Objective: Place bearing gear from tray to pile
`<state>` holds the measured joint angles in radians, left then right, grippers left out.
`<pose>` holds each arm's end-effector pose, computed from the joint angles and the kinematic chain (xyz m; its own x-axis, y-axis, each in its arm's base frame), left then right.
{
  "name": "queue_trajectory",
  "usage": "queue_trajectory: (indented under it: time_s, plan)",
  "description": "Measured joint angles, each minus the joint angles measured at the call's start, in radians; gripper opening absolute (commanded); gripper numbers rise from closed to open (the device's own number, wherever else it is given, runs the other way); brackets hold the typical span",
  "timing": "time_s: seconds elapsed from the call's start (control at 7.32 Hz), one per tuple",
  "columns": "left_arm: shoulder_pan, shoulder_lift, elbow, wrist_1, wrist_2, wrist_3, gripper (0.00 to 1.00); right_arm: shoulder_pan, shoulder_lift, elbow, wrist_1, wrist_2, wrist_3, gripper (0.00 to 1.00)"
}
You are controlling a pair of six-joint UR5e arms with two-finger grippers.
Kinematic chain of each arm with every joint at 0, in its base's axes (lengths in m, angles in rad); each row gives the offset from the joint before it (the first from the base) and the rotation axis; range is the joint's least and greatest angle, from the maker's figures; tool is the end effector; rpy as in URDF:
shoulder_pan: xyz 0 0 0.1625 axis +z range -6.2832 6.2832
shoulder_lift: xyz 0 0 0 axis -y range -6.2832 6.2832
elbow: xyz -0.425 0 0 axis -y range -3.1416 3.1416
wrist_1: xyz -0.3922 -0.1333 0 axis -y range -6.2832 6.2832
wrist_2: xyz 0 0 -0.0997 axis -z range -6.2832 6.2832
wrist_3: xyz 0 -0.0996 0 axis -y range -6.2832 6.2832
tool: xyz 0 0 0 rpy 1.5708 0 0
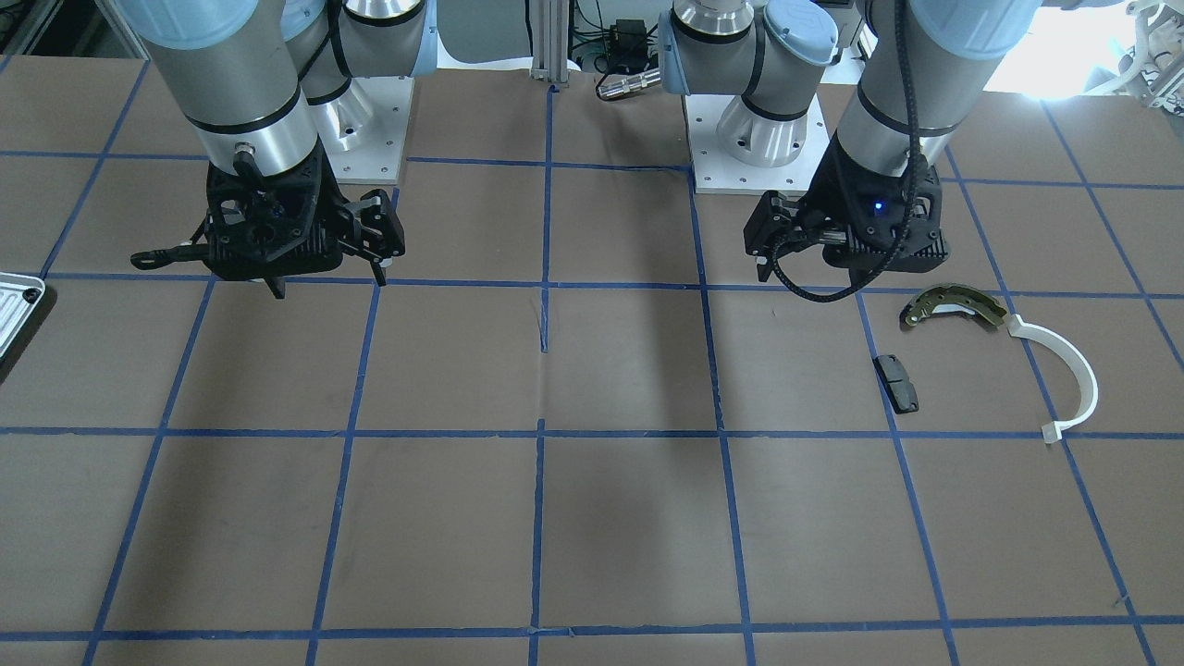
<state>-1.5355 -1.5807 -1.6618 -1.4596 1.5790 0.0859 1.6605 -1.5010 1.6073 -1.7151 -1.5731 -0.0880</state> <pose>-0.1149 -0.4995 0.4494 -0.9987 0.0505 -0.0091 0.0506 0.9987 -0.0096 0.1794 -0.5090 0.4491 -0.9843 -0.1766 0.0056 -0.1767 0.9835 -0.0376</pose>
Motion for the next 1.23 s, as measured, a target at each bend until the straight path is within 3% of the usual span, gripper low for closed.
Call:
queue_trajectory:
  time_s: [0.55, 0.82, 1.23]
  plan:
    - [0.0, -0.007, -0.001, 0.002, 0.001, 0.0, 1.0, -0.059, 0.008, -0.003, -0.007, 0.037, 0.002, 1.0]
    - [-0.001, -0.008, -0.001, 0.002, 0.001, 0.001, 1.0, -0.218, 0.014, 0.002, -0.001, 0.004, -0.11, 1.0]
    - [0.0, -0.009, -0.001, 0.002, 0.001, 0.001, 1.0, -0.531, 0.088, 0.012, -0.044, -0.027, -0.469, 1.0]
